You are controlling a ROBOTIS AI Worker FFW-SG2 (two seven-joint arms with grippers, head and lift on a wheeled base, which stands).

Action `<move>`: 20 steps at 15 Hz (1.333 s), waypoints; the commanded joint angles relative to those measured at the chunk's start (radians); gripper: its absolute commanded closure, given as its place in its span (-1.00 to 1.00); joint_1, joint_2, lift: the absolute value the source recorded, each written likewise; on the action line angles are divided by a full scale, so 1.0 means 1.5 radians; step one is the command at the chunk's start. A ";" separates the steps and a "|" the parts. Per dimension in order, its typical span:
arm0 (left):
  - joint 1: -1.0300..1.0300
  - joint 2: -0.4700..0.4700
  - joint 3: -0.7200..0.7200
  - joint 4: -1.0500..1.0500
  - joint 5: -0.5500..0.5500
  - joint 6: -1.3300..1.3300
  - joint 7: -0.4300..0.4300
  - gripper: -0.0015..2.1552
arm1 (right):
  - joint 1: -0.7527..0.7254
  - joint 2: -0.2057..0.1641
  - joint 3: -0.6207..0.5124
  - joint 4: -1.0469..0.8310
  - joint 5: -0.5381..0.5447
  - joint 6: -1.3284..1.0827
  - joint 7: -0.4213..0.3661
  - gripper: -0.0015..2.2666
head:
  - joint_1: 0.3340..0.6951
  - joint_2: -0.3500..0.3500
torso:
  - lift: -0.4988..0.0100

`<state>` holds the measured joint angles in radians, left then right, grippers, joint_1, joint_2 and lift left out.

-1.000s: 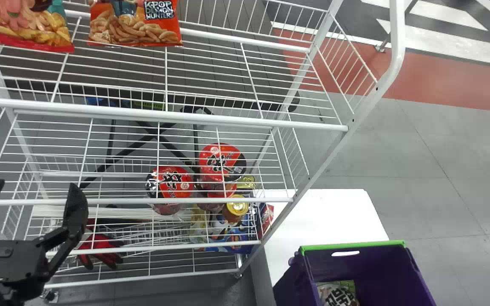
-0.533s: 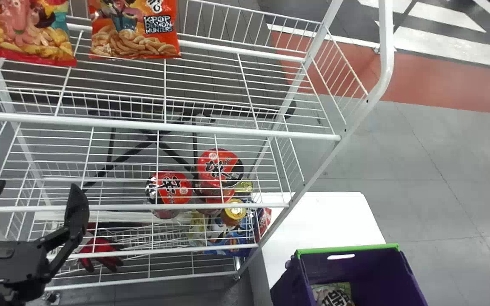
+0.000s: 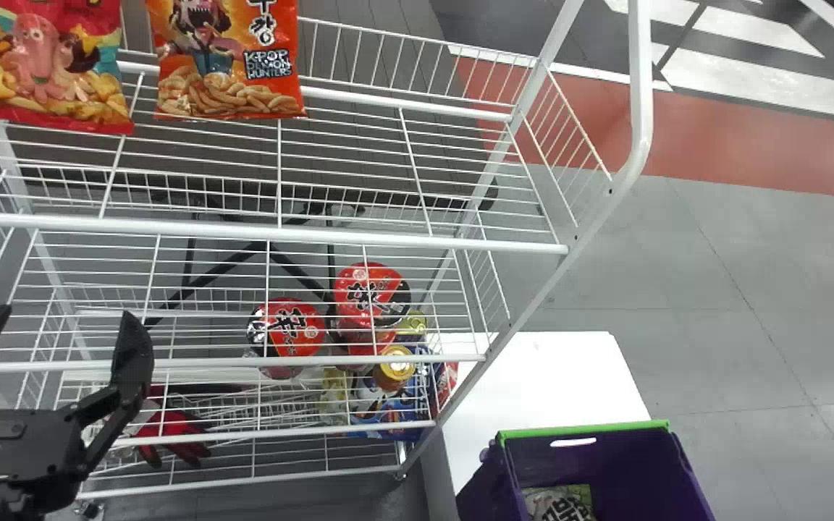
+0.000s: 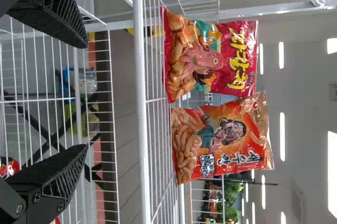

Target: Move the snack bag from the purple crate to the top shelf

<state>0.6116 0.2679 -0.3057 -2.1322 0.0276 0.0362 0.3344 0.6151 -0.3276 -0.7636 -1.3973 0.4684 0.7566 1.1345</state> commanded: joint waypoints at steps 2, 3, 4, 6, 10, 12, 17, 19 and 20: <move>-0.004 -0.002 0.000 0.002 0.001 0.000 -0.001 -0.86 | -0.009 -0.002 -0.001 0.000 0.005 0.007 0.006 0.25 | 1.00 -1.00 | 0.44; -0.005 -0.002 0.000 0.003 0.002 0.000 -0.001 -0.86 | -0.010 -0.003 0.000 0.000 0.007 0.013 0.007 0.25 | 1.00 -1.00 | 0.46; -0.005 -0.002 0.002 0.003 0.004 0.000 -0.001 -0.86 | -0.013 -0.004 0.000 0.000 0.008 0.013 0.007 0.25 | 1.00 -1.00 | 0.48; -0.005 -0.002 0.004 0.002 0.005 0.000 0.003 -0.86 | -0.020 -0.005 -0.001 0.000 0.008 0.015 0.007 0.25 | 1.00 -1.00 | 0.51; 0.000 -0.002 0.008 -0.004 0.004 0.000 0.004 -0.86 | -0.029 -0.009 -0.003 0.000 0.008 0.015 0.013 0.25 | 1.00 -1.00 | 0.57; 0.001 -0.002 0.007 -0.005 0.004 0.000 0.004 -0.86 | -0.030 -0.009 -0.003 0.000 0.008 0.015 0.014 0.25 | 1.00 -1.00 | 0.60; 0.005 -0.002 0.009 -0.012 0.003 0.000 0.004 -0.86 | -0.031 -0.009 -0.003 0.001 0.008 0.009 0.013 0.25 | 1.00 -1.00 | 0.68; 0.006 -0.001 0.009 -0.012 0.003 0.000 0.004 -0.86 | -0.031 -0.010 -0.003 0.006 0.008 0.007 0.013 0.25 | 1.00 -1.00 | 0.71; 0.006 -0.002 0.011 -0.012 0.002 0.000 0.004 -0.86 | -0.031 -0.010 -0.003 0.007 0.008 0.004 0.014 0.25 | 1.00 -1.00 | 0.73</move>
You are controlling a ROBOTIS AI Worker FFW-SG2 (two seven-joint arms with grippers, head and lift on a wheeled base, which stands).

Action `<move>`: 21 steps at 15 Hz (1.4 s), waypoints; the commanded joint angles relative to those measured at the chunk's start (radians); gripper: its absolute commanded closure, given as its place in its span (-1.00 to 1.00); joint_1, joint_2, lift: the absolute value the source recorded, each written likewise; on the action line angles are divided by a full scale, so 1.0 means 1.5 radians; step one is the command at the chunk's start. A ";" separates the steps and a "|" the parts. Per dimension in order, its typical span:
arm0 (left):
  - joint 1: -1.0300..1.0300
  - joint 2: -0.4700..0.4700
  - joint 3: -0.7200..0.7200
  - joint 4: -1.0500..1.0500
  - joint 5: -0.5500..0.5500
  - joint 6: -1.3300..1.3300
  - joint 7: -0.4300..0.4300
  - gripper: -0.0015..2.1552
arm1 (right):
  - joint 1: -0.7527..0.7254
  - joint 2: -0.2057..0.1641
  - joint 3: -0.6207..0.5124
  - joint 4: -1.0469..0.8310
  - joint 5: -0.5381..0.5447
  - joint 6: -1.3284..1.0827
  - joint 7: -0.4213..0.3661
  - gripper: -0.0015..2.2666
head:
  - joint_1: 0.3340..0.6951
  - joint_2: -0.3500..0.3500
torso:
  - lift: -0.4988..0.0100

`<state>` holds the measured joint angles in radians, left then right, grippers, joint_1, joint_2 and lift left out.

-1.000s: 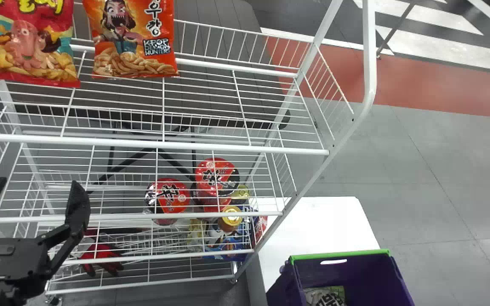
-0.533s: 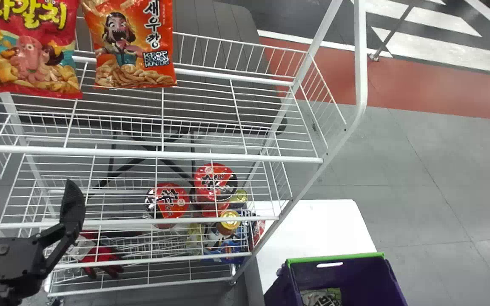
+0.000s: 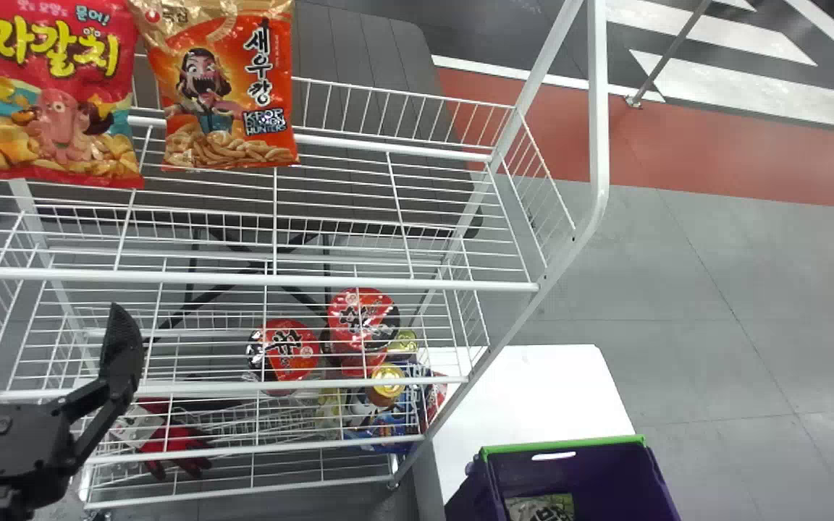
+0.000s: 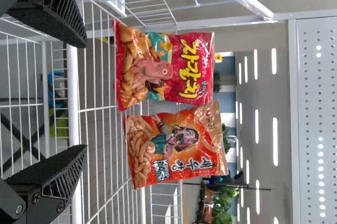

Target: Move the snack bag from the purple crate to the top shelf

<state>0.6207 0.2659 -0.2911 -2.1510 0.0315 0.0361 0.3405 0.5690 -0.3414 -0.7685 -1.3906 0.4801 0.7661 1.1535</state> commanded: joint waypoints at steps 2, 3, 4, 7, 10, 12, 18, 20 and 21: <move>0.001 0.000 0.001 -0.002 0.000 0.000 0.000 -0.86 | -0.001 -0.002 -0.001 0.002 0.000 -0.002 0.001 0.25 | 1.00 -1.00 | 0.76; 0.002 0.000 0.001 -0.003 -0.001 -0.002 0.001 -0.86 | 0.000 -0.003 -0.001 0.002 0.000 -0.004 0.001 0.25 | 1.00 -1.00 | 0.77; 0.003 0.001 0.001 -0.004 -0.002 -0.002 0.004 -0.86 | -0.002 -0.004 -0.001 0.005 0.000 -0.008 0.001 0.25 | 1.00 -1.00 | 0.79; 0.007 0.000 0.001 -0.006 -0.003 -0.002 0.004 -0.86 | -0.005 -0.006 -0.001 0.010 0.000 -0.014 0.002 0.25 | 1.00 -1.00 | 0.83; 0.010 0.001 0.000 -0.007 -0.003 -0.006 0.009 -0.86 | -0.007 -0.008 -0.002 0.010 -0.001 -0.022 0.006 0.25 | 1.00 -1.00 | 0.88; 0.012 0.001 0.001 -0.010 -0.003 -0.006 0.010 -0.86 | -0.008 -0.008 -0.005 0.010 -0.001 -0.022 0.011 0.25 | 1.00 -1.00 | 0.91; 0.015 0.002 -0.001 -0.011 -0.003 -0.025 0.018 -0.86 | -0.009 -0.003 -0.018 0.000 -0.005 -0.024 0.029 0.25 | 1.00 -1.00 | 0.99; 0.015 0.002 -0.001 -0.010 -0.003 -0.025 0.018 -0.86 | -0.009 -0.003 -0.021 -0.001 -0.006 -0.028 0.032 0.25 | 1.00 -1.00 | 0.99; 0.015 0.001 -0.001 -0.010 -0.003 -0.025 0.018 -0.86 | -0.008 -0.003 -0.024 -0.001 -0.007 -0.035 0.039 0.25 | 1.00 -1.00 | 1.00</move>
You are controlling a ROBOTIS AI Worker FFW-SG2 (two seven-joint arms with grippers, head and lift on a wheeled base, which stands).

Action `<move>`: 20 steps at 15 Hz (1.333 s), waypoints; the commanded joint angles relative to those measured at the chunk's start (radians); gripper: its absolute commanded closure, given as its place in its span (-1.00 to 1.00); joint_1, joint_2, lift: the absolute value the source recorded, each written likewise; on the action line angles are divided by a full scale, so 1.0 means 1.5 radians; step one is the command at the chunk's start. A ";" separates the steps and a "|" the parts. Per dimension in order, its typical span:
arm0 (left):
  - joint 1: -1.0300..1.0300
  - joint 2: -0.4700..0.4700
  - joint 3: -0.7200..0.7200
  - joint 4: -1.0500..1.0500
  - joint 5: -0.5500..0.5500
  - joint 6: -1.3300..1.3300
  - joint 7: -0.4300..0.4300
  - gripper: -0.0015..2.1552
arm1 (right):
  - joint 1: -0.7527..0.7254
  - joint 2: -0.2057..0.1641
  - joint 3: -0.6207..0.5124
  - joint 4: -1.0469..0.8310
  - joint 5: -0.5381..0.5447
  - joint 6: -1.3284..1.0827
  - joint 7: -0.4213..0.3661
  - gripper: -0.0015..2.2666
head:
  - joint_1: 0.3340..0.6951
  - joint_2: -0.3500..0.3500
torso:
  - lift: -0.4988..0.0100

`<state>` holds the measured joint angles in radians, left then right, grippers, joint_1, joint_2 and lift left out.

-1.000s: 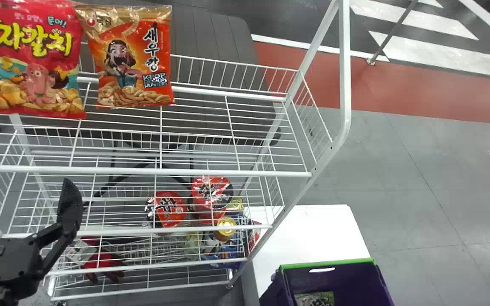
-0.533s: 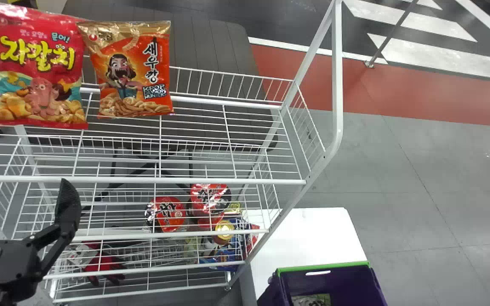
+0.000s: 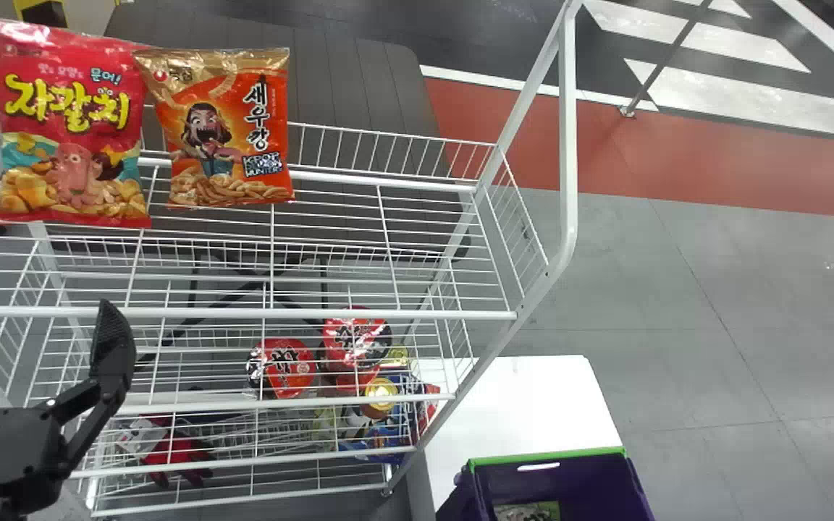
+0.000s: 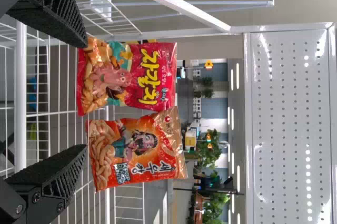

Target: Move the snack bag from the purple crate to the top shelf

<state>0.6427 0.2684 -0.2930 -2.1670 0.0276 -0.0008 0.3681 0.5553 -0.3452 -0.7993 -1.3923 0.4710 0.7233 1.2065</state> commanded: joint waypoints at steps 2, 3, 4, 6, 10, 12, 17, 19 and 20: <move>0.000 -0.001 0.000 0.004 0.000 0.000 0.000 -0.86 | 0.001 0.001 -0.007 -0.010 -0.006 0.006 0.010 0.25 | 1.00 -1.00 | 0.96; 0.000 -0.002 -0.001 0.004 0.000 0.002 0.000 -0.86 | 0.003 0.005 -0.013 -0.027 -0.010 0.010 0.020 0.25 | 1.00 -1.00 | 0.96; 0.001 -0.001 -0.003 0.005 0.000 0.002 0.000 -0.86 | 0.006 0.016 -0.029 -0.055 -0.017 0.008 0.041 0.25 | 1.00 -1.00 | 0.96; -0.002 -0.002 -0.004 0.009 0.000 0.004 0.000 -0.86 | 0.012 0.039 -0.061 -0.124 -0.032 0.000 0.079 0.25 | 1.00 -1.00 | 0.96; -0.011 -0.005 -0.017 0.027 -0.005 0.004 0.000 -0.86 | -0.016 0.101 -0.069 -0.341 -0.048 0.123 0.107 0.25 | 1.00 -1.00 | 0.96; -0.012 -0.006 -0.014 0.029 -0.005 0.004 0.001 -0.86 | -0.017 0.118 -0.069 -0.491 -0.056 0.235 0.107 0.25 | 1.00 -1.00 | 0.96; -0.010 -0.002 -0.016 0.021 -0.014 0.021 0.002 -0.86 | -0.070 0.144 -0.165 -0.715 -0.246 0.415 0.107 0.25 | 1.00 -1.00 | 0.96; -0.009 -0.002 -0.020 0.020 -0.018 0.021 0.003 -0.86 | -0.121 0.160 -0.186 -0.759 -0.304 0.485 0.107 0.25 | 1.00 -1.00 | 0.96; -0.008 -0.002 -0.021 0.022 -0.020 0.023 0.003 -0.86 | -0.129 0.173 -0.189 -0.780 -0.328 0.493 0.107 0.25 | 1.00 -1.00 | 0.96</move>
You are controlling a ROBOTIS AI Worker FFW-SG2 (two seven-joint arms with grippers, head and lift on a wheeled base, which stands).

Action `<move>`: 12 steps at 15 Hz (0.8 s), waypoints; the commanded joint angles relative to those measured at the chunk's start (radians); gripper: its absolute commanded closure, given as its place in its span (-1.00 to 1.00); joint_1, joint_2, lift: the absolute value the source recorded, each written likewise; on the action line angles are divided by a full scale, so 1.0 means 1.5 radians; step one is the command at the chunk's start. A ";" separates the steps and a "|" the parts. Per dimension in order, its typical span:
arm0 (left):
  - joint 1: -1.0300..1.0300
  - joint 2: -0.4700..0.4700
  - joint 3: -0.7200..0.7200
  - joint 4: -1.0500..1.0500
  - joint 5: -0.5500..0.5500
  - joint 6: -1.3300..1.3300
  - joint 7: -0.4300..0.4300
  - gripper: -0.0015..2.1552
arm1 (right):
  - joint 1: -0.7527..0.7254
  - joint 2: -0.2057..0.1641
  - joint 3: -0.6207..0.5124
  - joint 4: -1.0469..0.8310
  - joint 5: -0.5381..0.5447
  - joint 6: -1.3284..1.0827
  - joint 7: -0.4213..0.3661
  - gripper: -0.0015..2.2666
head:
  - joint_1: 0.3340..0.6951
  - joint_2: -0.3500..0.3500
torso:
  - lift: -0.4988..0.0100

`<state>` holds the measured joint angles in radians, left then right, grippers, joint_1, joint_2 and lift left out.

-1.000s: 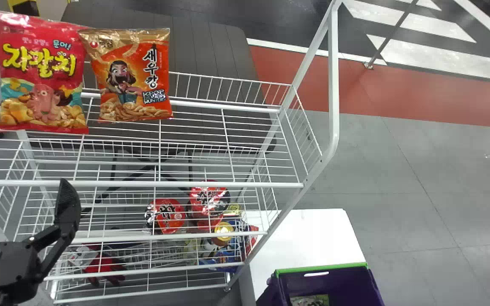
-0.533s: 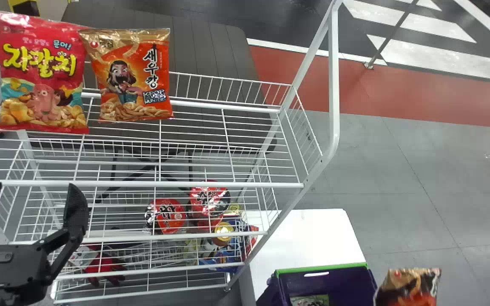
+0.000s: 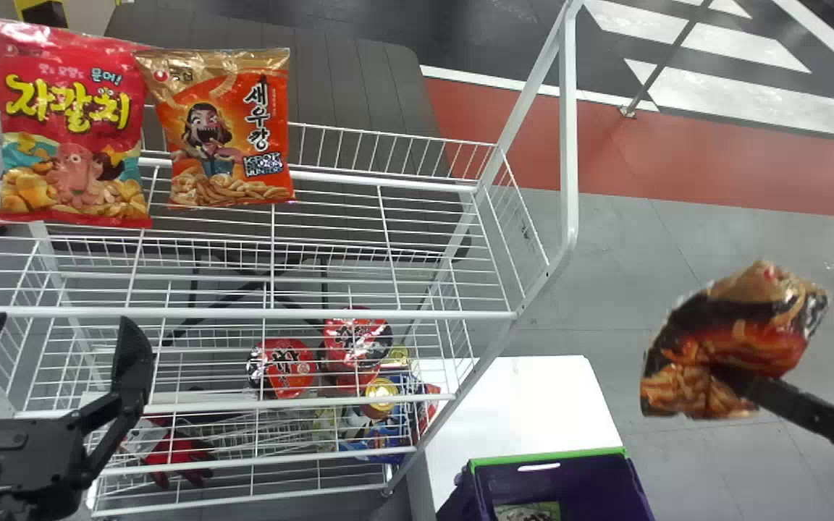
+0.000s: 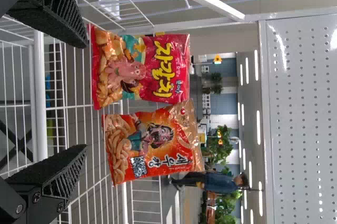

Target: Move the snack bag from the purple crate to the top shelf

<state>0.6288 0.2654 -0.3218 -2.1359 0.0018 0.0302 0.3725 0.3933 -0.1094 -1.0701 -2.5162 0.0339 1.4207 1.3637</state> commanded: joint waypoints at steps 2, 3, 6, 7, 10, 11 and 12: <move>-0.001 -0.001 -0.005 0.000 -0.012 0.020 0.000 -0.86 | -0.031 0.028 -0.005 -0.056 -0.081 0.046 -0.035 0.25 | 1.00 -1.00 | 0.96; -0.001 -0.002 -0.007 0.000 -0.018 0.024 0.000 -0.86 | -0.047 0.036 -0.005 -0.065 -0.103 0.065 -0.048 0.25 | 1.00 -1.00 | 0.96; -0.003 -0.002 -0.007 0.002 -0.020 0.037 0.000 -0.86 | -0.080 0.073 -0.007 -0.085 -0.188 0.075 -0.118 0.25 | 1.00 -1.00 | 0.96; -0.003 -0.002 -0.008 0.002 -0.020 0.039 0.000 -0.86 | -0.095 0.074 -0.006 -0.085 -0.216 0.073 -0.141 0.25 | 1.00 -1.00 | 0.96; -0.008 -0.001 -0.013 0.002 -0.023 0.061 -0.001 -0.86 | -0.111 0.074 0.048 -0.085 -0.241 0.022 -0.209 0.25 | 1.00 -1.00 | 0.96; -0.010 -0.001 -0.017 0.006 -0.025 0.061 -0.001 -0.86 | -0.112 0.074 0.062 -0.084 -0.242 -0.023 -0.220 0.25 | 1.00 -1.00 | 0.96; -0.013 -0.001 -0.018 0.009 -0.025 0.061 -0.001 -0.86 | -0.114 0.074 0.080 -0.080 -0.246 -0.080 -0.236 0.25 | 1.00 -1.00 | 0.96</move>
<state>0.6145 0.2635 -0.3445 -2.1284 -0.0333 0.1192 0.3712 0.2272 -0.0031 -0.9884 -2.6420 -0.3284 1.4054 1.0237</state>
